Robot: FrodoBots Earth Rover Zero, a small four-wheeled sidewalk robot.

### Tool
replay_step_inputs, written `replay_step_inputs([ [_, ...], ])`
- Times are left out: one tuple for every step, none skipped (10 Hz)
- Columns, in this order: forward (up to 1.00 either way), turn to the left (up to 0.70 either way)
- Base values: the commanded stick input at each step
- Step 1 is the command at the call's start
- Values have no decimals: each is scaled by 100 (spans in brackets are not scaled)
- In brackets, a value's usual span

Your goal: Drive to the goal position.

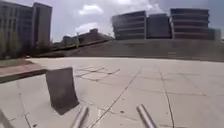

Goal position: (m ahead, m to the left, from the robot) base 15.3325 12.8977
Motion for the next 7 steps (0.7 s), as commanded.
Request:
replay_step_inputs([
  [100, 4],
  [100, 4],
  [100, 4],
  [100, 4],
  [100, 4],
  [100, 4],
  [100, 4],
])
